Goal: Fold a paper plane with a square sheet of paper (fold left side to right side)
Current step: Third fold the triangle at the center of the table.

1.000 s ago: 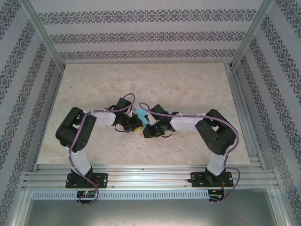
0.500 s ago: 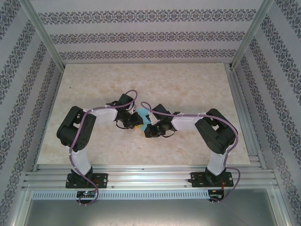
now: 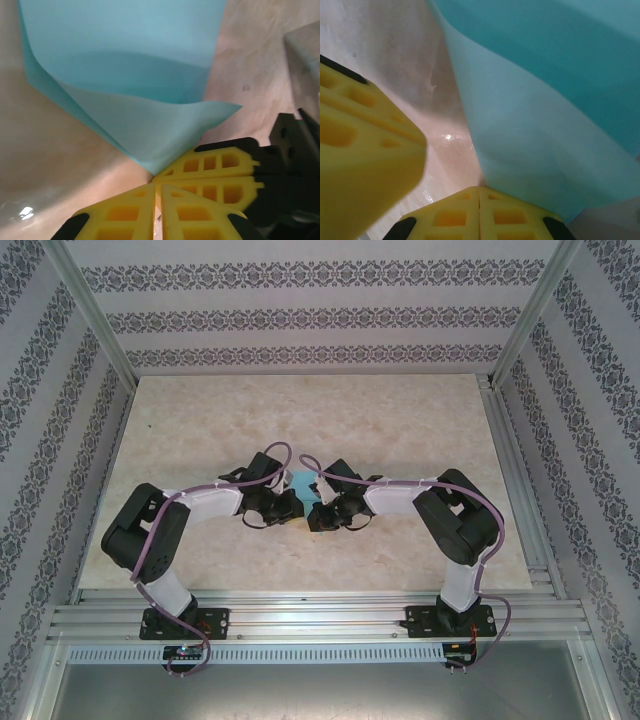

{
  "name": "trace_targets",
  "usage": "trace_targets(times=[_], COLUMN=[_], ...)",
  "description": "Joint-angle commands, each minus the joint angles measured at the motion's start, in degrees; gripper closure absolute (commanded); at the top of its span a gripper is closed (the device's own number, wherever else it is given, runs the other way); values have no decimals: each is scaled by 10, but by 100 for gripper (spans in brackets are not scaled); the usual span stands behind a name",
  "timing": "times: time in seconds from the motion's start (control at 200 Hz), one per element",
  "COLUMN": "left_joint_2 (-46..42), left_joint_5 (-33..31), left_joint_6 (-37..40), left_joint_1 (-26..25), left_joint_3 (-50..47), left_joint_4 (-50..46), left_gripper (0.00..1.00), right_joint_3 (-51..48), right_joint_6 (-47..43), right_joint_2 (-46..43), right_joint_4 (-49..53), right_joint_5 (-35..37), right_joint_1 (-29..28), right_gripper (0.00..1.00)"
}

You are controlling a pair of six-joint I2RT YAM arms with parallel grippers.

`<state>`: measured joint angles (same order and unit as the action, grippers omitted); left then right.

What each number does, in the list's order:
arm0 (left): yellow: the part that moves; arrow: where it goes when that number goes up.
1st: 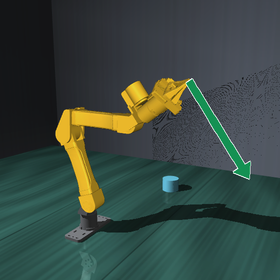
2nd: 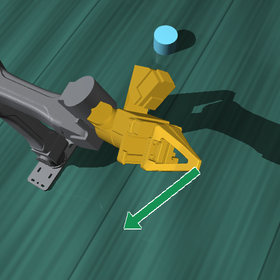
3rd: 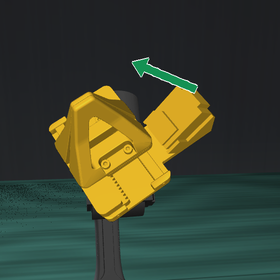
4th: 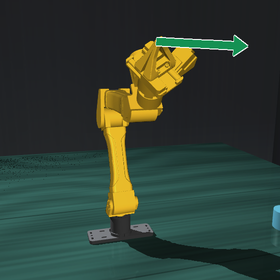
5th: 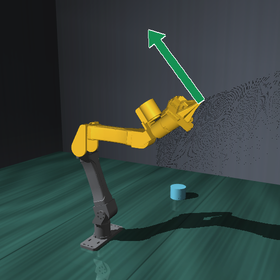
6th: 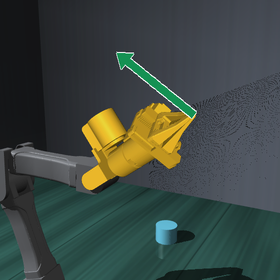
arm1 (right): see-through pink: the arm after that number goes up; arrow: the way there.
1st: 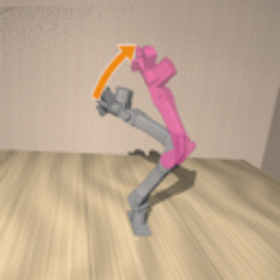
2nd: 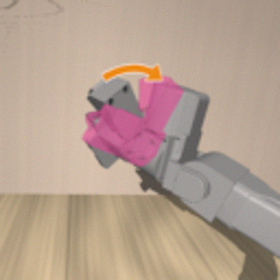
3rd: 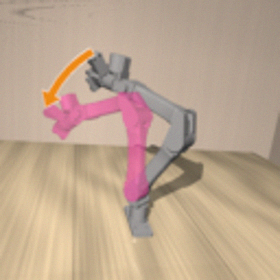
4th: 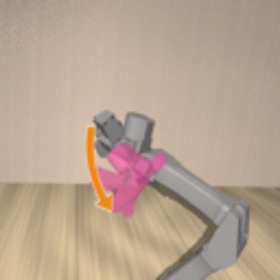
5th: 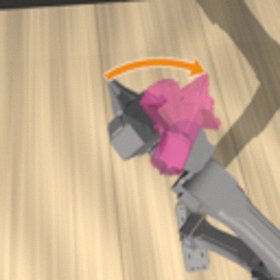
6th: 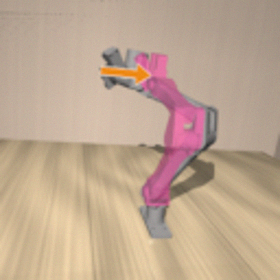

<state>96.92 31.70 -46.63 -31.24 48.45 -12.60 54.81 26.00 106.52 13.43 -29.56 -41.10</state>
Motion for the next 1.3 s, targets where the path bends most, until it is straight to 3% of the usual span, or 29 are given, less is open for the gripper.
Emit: trace_targets(times=[0.0,0.664,0.874,1.294], left_joint_2=[19,95,92,24], left_joint_5=[15,-22,-91,-162], left_joint_6=[-28,-71,-60,20], left_joint_1=[-7,-14,-7,57], left_joint_3=[-2,-3,1,-5], left_joint_4=[75,145,102,-29], left_gripper=[91,92,92,91], right_joint_3=[-23,-7,-6,-7], right_joint_6=[-15,-18,-18,-18], right_joint_2=[51,64,65,63], right_joint_4=[73,92,98,102], right_joint_5=[51,55,57,57], right_joint_1=[-5,-7,-8,-7], right_gripper=[94,97,97,97])
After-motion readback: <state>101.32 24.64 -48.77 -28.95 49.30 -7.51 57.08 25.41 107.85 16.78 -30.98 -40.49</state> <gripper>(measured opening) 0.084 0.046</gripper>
